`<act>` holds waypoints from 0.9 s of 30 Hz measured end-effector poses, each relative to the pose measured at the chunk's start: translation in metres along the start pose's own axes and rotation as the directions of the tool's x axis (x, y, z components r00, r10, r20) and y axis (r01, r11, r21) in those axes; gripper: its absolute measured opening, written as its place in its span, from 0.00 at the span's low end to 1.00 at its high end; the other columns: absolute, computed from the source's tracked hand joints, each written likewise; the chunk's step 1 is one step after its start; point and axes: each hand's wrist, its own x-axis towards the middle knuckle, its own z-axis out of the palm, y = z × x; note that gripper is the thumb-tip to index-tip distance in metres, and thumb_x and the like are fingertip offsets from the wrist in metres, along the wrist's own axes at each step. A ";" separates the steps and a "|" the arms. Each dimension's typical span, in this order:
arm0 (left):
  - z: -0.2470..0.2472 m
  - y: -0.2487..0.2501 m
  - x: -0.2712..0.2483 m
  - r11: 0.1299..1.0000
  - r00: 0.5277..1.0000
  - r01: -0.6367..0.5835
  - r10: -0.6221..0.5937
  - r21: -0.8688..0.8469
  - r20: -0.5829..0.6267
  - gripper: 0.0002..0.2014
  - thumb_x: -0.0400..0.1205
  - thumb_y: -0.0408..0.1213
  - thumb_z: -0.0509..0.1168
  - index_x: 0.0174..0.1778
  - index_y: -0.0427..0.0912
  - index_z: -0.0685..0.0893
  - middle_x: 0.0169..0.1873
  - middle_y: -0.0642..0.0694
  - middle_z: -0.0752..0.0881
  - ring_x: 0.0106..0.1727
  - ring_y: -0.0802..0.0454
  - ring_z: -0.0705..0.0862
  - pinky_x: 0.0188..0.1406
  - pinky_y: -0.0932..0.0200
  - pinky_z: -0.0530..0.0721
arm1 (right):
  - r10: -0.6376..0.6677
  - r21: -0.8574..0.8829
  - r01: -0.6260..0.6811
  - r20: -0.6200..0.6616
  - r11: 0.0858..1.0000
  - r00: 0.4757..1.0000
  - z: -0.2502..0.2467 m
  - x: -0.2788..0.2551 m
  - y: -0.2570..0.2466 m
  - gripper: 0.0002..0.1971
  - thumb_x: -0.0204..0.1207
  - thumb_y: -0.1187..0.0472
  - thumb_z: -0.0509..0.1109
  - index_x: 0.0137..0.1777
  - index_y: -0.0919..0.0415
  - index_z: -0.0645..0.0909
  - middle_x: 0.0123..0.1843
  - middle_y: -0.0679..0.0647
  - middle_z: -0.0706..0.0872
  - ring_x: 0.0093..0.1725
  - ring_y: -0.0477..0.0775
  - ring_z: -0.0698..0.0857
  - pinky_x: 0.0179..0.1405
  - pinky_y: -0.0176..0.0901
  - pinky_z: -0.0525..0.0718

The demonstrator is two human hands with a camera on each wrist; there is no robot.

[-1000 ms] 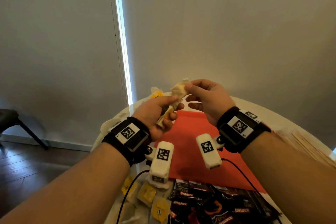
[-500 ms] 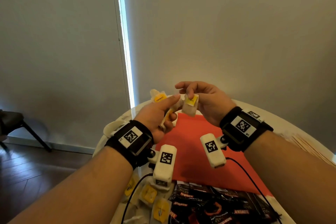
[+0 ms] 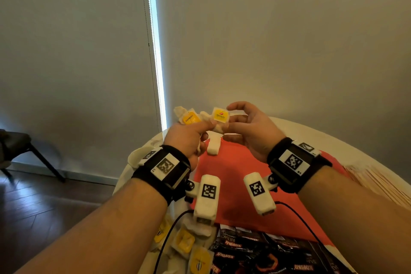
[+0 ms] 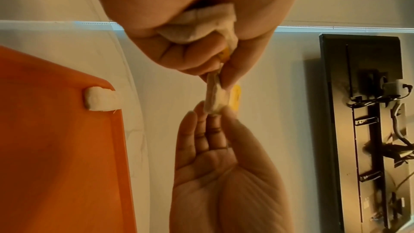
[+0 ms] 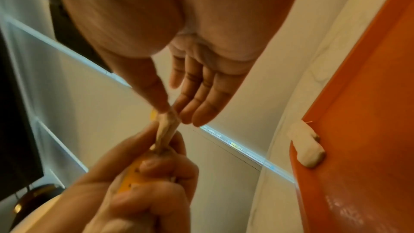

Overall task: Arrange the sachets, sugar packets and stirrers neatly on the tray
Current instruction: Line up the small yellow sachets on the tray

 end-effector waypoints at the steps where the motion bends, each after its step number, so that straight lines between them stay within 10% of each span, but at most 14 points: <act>1: 0.000 -0.001 0.003 1.000 1.000 0.007 -0.007 0.004 -0.011 0.11 0.77 0.33 0.80 0.50 0.42 0.85 0.34 0.46 0.82 0.27 0.56 0.74 0.18 0.65 0.69 | 0.000 -0.025 -0.001 -0.026 1.000 1.000 0.002 0.002 0.002 0.21 0.76 0.78 0.74 0.65 0.62 0.77 0.51 0.66 0.89 0.49 0.64 0.90 0.48 0.56 0.91; 9: -0.010 0.006 0.025 0.998 0.989 0.058 -0.057 0.004 -0.137 0.11 0.79 0.35 0.79 0.52 0.40 0.84 0.32 0.44 0.81 0.20 0.57 0.75 0.15 0.67 0.73 | 0.197 -0.136 -0.232 -0.234 0.963 0.952 -0.002 0.034 0.031 0.14 0.74 0.82 0.72 0.44 0.63 0.77 0.32 0.63 0.81 0.26 0.55 0.84 0.34 0.50 0.87; 18: -0.015 0.009 0.038 0.993 0.984 0.117 -0.119 -0.017 -0.130 0.10 0.79 0.33 0.78 0.51 0.41 0.83 0.32 0.45 0.82 0.24 0.58 0.78 0.17 0.66 0.75 | 0.348 -0.442 -0.487 -0.360 0.754 0.866 -0.003 0.062 0.082 0.12 0.63 0.75 0.83 0.36 0.62 0.84 0.50 0.71 0.91 0.53 0.72 0.91 0.56 0.69 0.90; 27: -0.018 0.005 0.038 0.988 0.983 0.151 -0.152 -0.018 -0.099 0.07 0.81 0.36 0.76 0.48 0.40 0.84 0.39 0.45 0.84 0.27 0.57 0.78 0.18 0.66 0.75 | 0.429 -0.368 -0.542 -0.347 0.756 0.834 0.004 0.071 0.082 0.08 0.72 0.77 0.79 0.41 0.66 0.85 0.46 0.65 0.90 0.53 0.66 0.91 0.59 0.62 0.90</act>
